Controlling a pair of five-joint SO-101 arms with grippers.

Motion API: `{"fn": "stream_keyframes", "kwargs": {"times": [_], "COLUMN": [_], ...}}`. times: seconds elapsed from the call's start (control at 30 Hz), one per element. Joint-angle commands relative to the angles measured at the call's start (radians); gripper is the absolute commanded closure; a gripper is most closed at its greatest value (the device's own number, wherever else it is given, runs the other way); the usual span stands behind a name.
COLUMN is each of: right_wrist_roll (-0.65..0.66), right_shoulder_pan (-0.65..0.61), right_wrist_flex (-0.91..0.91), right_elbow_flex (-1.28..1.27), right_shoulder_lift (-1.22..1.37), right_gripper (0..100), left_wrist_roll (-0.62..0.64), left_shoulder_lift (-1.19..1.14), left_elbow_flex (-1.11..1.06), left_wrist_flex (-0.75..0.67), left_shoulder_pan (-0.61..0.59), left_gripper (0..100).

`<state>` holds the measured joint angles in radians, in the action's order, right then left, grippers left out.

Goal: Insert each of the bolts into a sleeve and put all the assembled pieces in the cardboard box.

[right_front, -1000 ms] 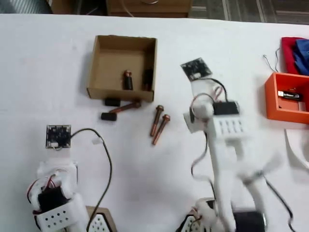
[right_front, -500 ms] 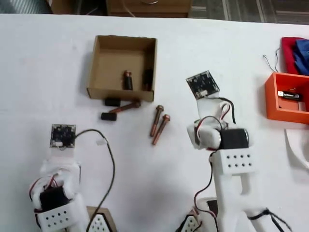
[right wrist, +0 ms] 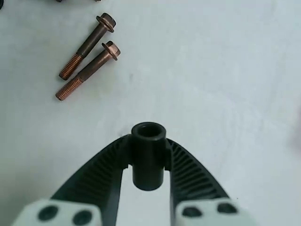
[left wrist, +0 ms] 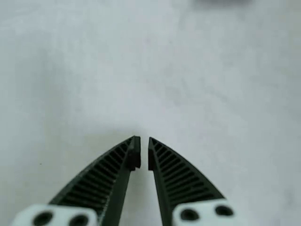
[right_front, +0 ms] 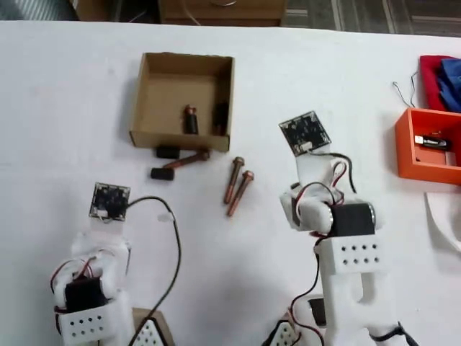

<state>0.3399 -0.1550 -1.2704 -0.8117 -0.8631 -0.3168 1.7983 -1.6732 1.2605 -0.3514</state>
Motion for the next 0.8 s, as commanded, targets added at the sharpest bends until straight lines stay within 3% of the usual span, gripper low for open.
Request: {"fn": "stream_keyframes", "kwargs": {"times": [0.0,0.1,0.17,0.3,0.57,0.77], "right_wrist_roll": [0.008,0.008,0.008,0.008,0.008,0.008], "right_shoulder_pan": [0.007,0.007,0.007,0.007,0.007,0.03], "right_wrist_flex": [0.03,0.03,0.03,0.03,0.031,0.031], "right_elbow_flex": [-0.005,-0.005,-0.005,-0.005,-0.003,-0.002], "right_shoulder_lift": [-0.03,-0.03,-0.03,-0.03,-0.039,-0.041], "right_gripper": [97.7,97.7,97.7,97.7,97.7,97.7], "left_wrist_roll": [-0.005,0.021,0.104,0.282,0.292,0.091], "left_shoulder_lift": [0.025,0.025,0.025,0.021,-0.091,-0.617], "left_elbow_flex": [-0.021,-0.007,-0.007,0.019,0.183,0.492], "left_wrist_flex": [-0.189,-0.459,-0.629,-0.798,-0.729,-0.654], "left_shoulder_pan": [-0.021,-0.133,-0.18,-0.163,-0.02,0.121], "left_gripper": [94,94,94,94,83,83]}}
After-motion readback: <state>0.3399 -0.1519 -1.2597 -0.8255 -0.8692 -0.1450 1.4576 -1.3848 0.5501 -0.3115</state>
